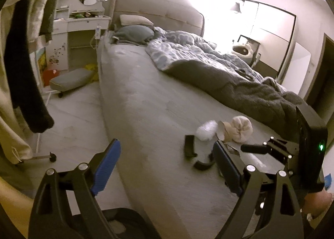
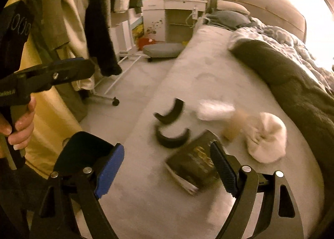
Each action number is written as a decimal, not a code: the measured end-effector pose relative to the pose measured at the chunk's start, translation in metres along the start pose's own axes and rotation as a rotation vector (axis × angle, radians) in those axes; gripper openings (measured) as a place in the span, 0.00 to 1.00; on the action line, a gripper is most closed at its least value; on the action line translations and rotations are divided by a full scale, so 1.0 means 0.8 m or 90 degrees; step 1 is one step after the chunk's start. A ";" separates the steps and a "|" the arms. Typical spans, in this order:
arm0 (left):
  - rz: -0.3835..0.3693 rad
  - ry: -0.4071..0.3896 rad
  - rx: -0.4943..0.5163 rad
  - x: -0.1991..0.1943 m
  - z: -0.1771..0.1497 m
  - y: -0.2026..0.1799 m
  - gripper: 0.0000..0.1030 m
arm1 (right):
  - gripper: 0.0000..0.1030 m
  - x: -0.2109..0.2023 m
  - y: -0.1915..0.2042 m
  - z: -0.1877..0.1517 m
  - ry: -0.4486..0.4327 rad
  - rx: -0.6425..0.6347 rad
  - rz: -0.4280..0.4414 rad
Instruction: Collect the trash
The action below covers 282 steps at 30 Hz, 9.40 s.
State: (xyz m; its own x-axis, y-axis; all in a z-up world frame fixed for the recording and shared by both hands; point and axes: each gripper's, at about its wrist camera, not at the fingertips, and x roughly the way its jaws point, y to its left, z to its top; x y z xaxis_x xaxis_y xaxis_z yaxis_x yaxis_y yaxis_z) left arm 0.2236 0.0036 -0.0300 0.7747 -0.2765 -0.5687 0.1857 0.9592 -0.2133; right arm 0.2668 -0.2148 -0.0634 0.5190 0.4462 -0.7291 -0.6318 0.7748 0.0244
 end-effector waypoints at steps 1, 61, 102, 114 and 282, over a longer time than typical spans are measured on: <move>-0.004 0.004 0.004 0.004 -0.002 -0.005 0.89 | 0.83 0.000 -0.004 -0.002 0.001 0.003 -0.003; -0.029 0.170 0.120 0.165 -0.066 -0.169 0.71 | 0.34 -0.055 -0.176 -0.107 -0.011 0.176 0.018; -0.007 0.099 0.064 0.056 -0.036 -0.057 0.52 | 0.34 -0.015 -0.046 0.008 -0.029 0.085 0.084; 0.034 0.107 0.013 0.020 -0.046 0.027 0.52 | 0.34 0.019 0.026 0.050 -0.021 0.044 0.121; 0.036 0.002 -0.086 -0.004 -0.003 0.037 0.77 | 0.19 0.081 0.032 -0.003 0.048 -0.001 0.066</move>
State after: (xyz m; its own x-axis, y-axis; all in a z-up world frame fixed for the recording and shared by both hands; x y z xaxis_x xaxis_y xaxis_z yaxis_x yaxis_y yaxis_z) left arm 0.2253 0.0332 -0.0361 0.7801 -0.2218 -0.5850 0.0577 0.9566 -0.2858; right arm 0.2832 -0.1673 -0.1113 0.4057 0.4885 -0.7725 -0.6809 0.7253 0.1010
